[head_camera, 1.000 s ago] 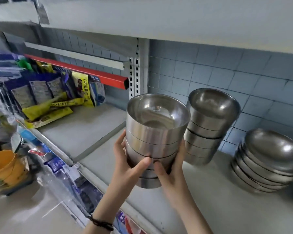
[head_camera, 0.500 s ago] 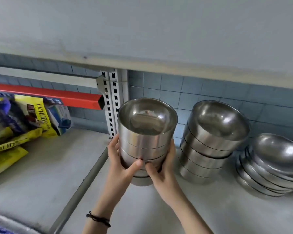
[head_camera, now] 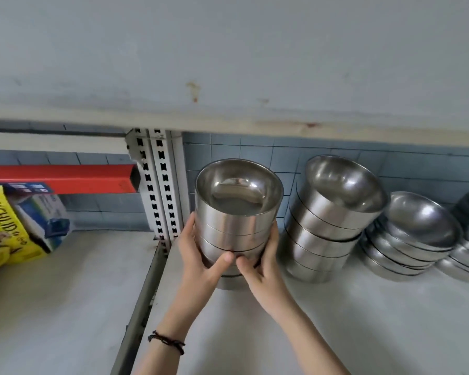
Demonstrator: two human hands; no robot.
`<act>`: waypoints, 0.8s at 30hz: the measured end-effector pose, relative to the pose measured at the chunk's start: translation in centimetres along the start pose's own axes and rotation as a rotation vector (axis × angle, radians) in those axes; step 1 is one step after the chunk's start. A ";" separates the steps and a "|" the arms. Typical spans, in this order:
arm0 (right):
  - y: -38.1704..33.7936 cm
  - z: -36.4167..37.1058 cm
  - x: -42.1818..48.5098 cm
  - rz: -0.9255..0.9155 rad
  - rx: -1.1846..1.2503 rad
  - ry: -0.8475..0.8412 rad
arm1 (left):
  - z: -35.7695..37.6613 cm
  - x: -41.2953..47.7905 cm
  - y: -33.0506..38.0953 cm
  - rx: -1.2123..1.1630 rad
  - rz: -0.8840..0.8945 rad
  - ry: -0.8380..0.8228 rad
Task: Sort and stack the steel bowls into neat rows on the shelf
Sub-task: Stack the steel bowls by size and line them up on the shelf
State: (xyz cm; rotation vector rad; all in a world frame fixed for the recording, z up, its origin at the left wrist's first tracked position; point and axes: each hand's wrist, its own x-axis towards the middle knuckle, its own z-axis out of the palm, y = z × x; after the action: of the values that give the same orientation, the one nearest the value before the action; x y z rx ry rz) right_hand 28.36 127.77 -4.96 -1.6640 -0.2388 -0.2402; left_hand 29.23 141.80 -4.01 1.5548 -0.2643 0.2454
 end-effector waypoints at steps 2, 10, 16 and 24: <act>-0.2 0.0 -0.2 -0.018 -0.003 0.032 | -0.2 -0.1 0.1 0.034 0.010 -0.026; -0.7 -0.6 -1.2 -0.026 -0.011 0.028 | -0.1 -0.4 0.0 0.100 0.024 0.047; -1.2 -1.1 -0.5 -0.045 -0.073 0.020 | -0.1 -0.5 0.1 0.161 0.004 0.103; -1.3 -1.4 0.0 -0.039 -0.121 0.028 | 0.7 -0.5 -0.2 0.184 -0.020 0.162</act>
State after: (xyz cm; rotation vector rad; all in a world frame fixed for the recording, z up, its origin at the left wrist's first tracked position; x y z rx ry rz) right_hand 27.94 126.47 -3.60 -1.7758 -0.2400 -0.3126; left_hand 28.83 141.08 -4.32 1.7077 -0.1011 0.3862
